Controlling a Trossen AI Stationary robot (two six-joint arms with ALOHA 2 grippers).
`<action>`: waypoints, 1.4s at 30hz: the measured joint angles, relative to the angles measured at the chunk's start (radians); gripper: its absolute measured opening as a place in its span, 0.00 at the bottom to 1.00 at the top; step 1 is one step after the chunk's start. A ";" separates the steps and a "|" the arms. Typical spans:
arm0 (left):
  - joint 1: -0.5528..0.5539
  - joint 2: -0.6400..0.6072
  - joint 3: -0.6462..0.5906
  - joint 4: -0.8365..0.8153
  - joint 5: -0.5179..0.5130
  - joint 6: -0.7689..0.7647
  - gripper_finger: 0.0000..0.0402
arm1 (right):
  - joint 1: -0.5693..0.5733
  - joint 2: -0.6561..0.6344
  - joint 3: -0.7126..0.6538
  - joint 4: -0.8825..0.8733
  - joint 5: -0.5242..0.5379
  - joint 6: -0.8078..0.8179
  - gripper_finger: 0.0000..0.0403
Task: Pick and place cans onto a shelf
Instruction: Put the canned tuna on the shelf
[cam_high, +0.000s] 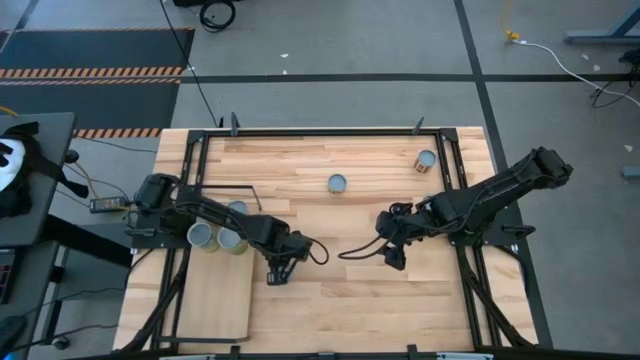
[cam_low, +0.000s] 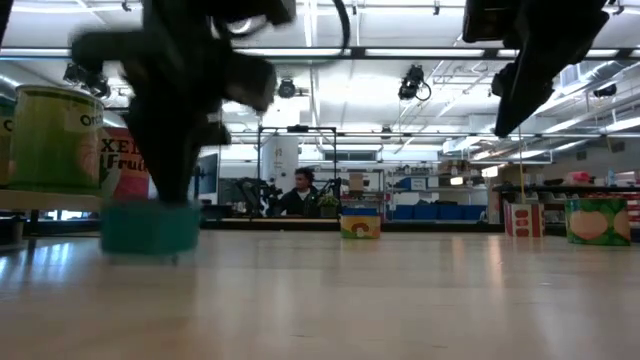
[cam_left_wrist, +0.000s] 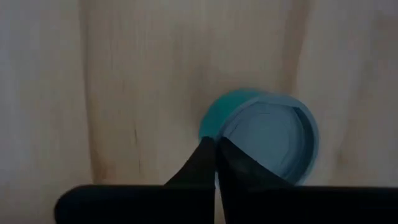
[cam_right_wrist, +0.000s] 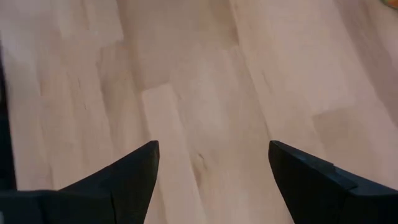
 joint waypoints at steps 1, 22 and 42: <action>-0.005 -0.018 0.017 -0.028 0.000 -0.004 0.01 | -0.002 -0.009 0.000 -0.016 0.000 0.000 0.77; -0.395 -0.296 -0.021 -0.342 0.065 -0.811 0.00 | -0.045 -0.042 0.000 0.029 0.015 0.034 0.76; -0.720 -0.779 -0.436 -0.397 -0.008 -1.844 0.00 | -0.037 -0.042 0.000 0.028 -0.026 0.037 0.75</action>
